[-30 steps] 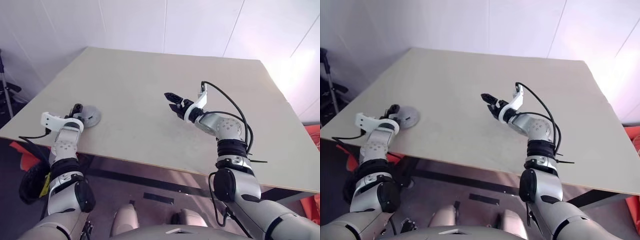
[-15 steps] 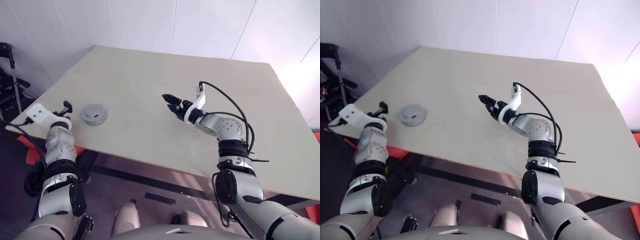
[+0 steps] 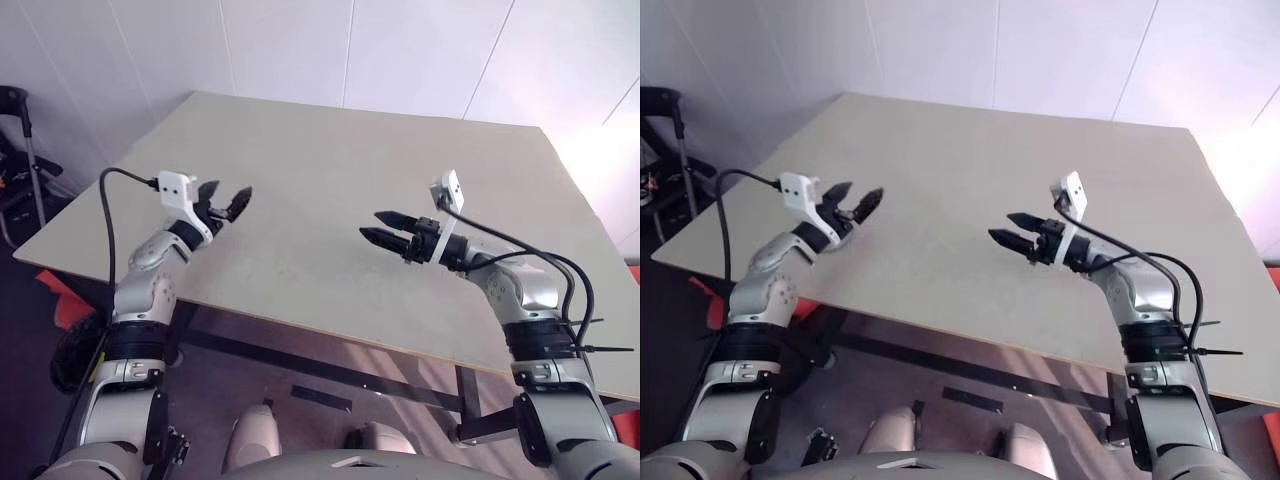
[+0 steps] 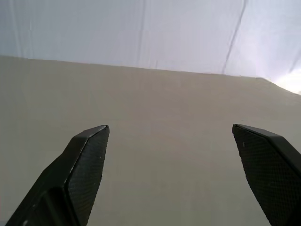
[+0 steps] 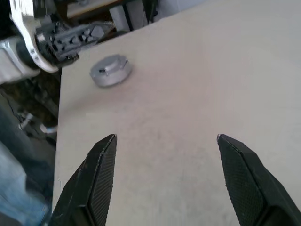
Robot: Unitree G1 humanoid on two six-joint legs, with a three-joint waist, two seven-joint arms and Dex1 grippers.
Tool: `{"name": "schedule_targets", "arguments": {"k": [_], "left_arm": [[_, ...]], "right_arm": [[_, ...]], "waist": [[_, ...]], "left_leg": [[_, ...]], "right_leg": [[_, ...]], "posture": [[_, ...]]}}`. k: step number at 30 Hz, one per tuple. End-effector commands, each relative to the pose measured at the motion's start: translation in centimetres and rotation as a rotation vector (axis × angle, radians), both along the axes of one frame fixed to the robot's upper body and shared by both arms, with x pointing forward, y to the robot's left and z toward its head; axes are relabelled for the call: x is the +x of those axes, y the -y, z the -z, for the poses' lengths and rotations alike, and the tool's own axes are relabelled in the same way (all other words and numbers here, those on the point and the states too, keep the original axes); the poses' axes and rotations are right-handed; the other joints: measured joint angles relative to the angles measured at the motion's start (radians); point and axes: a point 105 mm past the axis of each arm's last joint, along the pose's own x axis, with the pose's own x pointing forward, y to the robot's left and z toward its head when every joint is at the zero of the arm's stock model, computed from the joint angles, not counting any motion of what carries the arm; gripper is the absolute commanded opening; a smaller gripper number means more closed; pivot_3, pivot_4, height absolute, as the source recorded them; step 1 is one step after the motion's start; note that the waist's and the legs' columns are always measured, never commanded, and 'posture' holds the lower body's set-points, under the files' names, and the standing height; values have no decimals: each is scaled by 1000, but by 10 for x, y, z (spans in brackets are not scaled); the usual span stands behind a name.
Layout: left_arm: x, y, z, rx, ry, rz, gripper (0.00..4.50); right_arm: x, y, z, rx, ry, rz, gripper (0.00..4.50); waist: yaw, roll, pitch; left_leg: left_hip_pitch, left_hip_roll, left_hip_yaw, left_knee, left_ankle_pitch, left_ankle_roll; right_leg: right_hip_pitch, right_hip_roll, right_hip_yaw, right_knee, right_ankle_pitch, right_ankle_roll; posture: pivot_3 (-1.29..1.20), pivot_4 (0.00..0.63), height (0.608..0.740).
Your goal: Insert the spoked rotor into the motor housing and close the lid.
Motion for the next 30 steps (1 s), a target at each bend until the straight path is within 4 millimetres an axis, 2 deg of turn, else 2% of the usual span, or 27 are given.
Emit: {"name": "schedule_targets", "arguments": {"k": [1, 3, 5, 8, 13, 25, 30], "left_arm": [[-13, 25, -4, 39, 19, 131, 4466], [-17, 32, 1, 46, 2, 163, 4466], [-19, 36, 5, 54, -6, 177, 4466], [-22, 42, 11, 71, -18, 205, 4466], [-22, 45, 18, 97, -21, 216, 4466], [-22, 55, 24, 92, -17, 222, 4466], [-22, 57, 24, 88, -12, 212, 4466]], "right_arm": [[-6, 14, 10, -191, 82, -35, 3847], [-6, 27, 31, -322, 70, -5, 3847], [-4, 31, 36, -352, 94, 28, 3847], [-3, 29, 26, -268, 111, 63, 3847], [2, 38, 30, -307, 114, 102, 3847], [22, 31, 11, -226, 156, 190, 3847], [27, 29, 9, -207, 172, 226, 3847]], "waist": [[0, 0, 0], [0, 0, 0], [-1, 0, 0], [-9, 1, 0], [-20, 2, 0], [-25, 2, 0], [-25, 2, 1]], "left_leg": [[0, 0, 0, 0, 0, 1], [0, 0, 0, 1, 0, 2], [0, 0, 0, 2, -1, 3], [1, 1, 1, 2, 0, 6], [1, 0, 0, 3, 1, 9], [1, 0, 1, 3, 0, 10], [1, 0, 1, 3, 0, 10]], "right_leg": [[0, 0, 0, 0, 0, -1], [1, 0, 0, 0, -2, -4], [1, 0, 0, 0, -2, -4], [1, 0, 0, 1, -2, -4], [2, 0, 0, 0, -2, -4], [2, 0, 0, 0, -2, -5], [2, 0, 0, 0, -2, -5]], "posture": [[0, 0, 740], [0, 0, 740], [0, 0, 740], [0, 0, 740], [0, 0, 740], [0, 0, 740], [0, 0, 740]]}}
